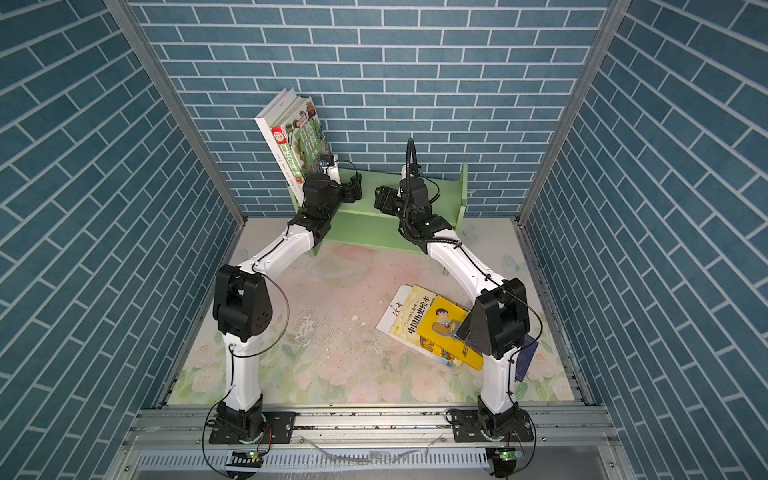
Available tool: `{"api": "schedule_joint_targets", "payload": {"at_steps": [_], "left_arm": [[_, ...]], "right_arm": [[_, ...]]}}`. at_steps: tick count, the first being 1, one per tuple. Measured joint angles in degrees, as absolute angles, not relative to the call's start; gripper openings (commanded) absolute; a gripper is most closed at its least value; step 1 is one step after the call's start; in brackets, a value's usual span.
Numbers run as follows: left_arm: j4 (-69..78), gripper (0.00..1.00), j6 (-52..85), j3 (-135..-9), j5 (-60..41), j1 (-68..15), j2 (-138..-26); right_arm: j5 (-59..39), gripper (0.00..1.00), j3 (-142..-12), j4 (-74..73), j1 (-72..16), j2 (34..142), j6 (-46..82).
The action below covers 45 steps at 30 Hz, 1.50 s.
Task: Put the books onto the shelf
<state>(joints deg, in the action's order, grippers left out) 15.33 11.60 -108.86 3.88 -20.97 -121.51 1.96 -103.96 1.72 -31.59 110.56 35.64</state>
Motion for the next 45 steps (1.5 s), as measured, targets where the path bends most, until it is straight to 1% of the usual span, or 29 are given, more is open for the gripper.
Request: {"api": "schedule_joint_targets", "payload": {"at_steps": [5,6,8,9,10,11,19,24,29,34,45], "left_arm": [[17.26,0.87,11.53,-108.55,6.13,-21.08,-121.51],[18.09,0.91,11.38,-108.31,6.83,-21.15,-121.51],[18.96,0.91,10.85,-108.25,8.25,-21.32,-121.64],[19.22,0.94,10.61,-108.29,8.95,-21.34,-121.69],[19.4,0.99,10.22,-108.51,9.61,-21.34,-121.91],[19.55,1.0,9.87,-108.88,10.26,-21.37,-122.23],[20.4,1.0,7.53,-110.91,16.34,-21.32,-125.19],[20.53,1.0,7.44,-111.18,17.52,-21.45,-125.38],[20.43,1.0,7.64,-111.28,21.32,-22.13,-125.43],[20.47,1.0,8.8,-111.28,24.38,-22.61,-125.43],[21.71,1.0,15.55,-111.31,26.81,-23.07,-125.34]], "right_arm": [[1.96,0.77,-103.96,1.72,-31.42,110.56,35.64],[1.96,0.77,-103.96,1.72,-31.42,110.56,35.66],[1.93,0.77,-103.96,1.72,-31.42,110.56,35.66],[1.91,0.77,-103.96,1.72,-31.42,110.56,35.66],[1.91,0.77,-103.96,1.72,-31.4,110.56,35.66],[1.85,0.77,-103.96,1.74,-31.38,110.56,35.66],[1.69,0.77,-103.96,1.74,-30.83,110.56,35.62],[1.58,0.77,-103.96,1.76,-30.3,110.56,35.62],[1.5,0.77,-103.72,1.56,-29.93,110.56,35.53],[1.45,0.77,-102.94,0.38,-29.54,110.34,35.48],[1.28,0.76,-101.8,-0.27,-29.34,109.67,35.46]]}}
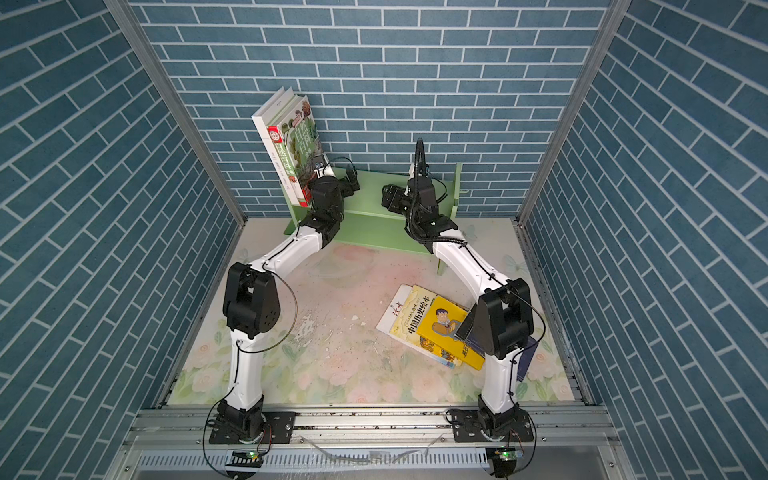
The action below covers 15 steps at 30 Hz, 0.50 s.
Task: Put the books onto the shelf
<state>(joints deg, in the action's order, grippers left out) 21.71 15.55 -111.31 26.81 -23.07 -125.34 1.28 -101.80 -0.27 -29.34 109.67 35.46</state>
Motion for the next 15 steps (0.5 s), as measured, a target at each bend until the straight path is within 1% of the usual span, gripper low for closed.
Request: {"api": "schedule_joint_targets", "payload": {"at_steps": [15], "left_arm": [[19.49,1.0,27.0,-112.86,29.98,-23.62,-124.95]], "right_arm": [[0.93,0.76,-101.08,-0.25,-28.99,109.06,35.03]]}}
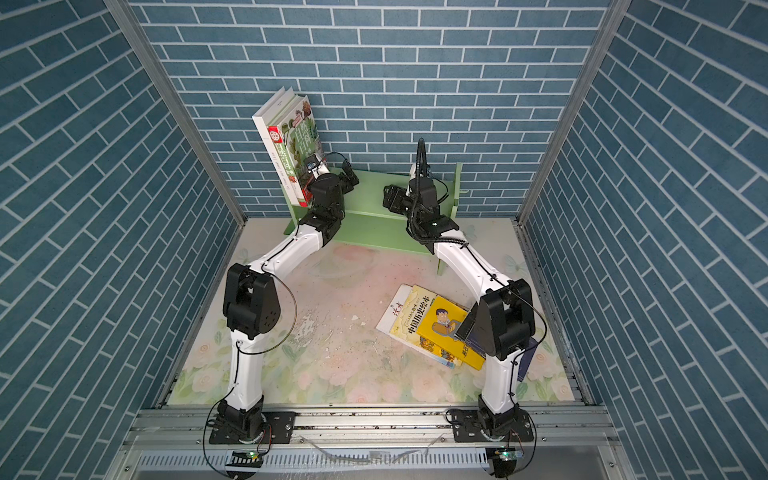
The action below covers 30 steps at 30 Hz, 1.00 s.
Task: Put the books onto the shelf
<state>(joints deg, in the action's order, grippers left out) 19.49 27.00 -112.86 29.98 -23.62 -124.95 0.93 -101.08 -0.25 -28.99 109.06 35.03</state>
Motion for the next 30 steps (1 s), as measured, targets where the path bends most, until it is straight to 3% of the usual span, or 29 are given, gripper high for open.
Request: {"api": "schedule_joint_targets", "payload": {"at_steps": [12,30], "left_arm": [[24.43,1.0,40.6,-109.62,29.19,-23.46,-123.33],[27.18,1.0,42.09,-109.45,23.16,-23.64,-123.55]], "right_arm": [[0.56,0.76,-100.75,0.14,-28.58,108.73,34.46],[-0.08,0.76,-100.77,0.21,-28.38,108.73,34.48]]}}
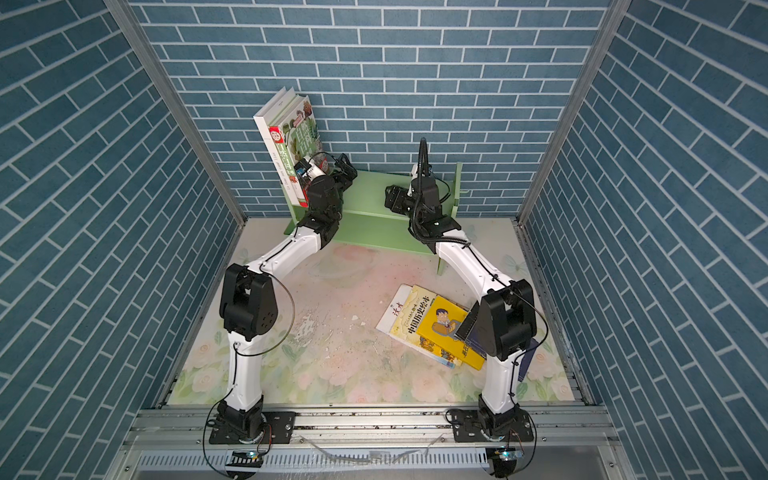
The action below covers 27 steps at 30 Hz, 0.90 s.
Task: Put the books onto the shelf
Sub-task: 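Move both grippers from the shelf down to the books on the table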
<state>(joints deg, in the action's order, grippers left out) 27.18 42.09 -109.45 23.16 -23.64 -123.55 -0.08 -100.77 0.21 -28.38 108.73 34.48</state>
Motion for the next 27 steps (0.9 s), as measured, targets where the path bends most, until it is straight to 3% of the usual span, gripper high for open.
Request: {"api": "schedule_joint_targets", "payload": {"at_steps": [17,27], "left_arm": [[25.91,1.0,30.87,-107.39,14.17,-27.83,-122.1],[17.78,1.0,22.28,-90.48,9.69,-31.18,-105.21]], "right_arm": [[-4.93,0.75,-101.36,1.34,-28.05,108.73,32.91],[-10.44,0.8,-107.2,13.61,-30.11,108.64,25.12]]}}
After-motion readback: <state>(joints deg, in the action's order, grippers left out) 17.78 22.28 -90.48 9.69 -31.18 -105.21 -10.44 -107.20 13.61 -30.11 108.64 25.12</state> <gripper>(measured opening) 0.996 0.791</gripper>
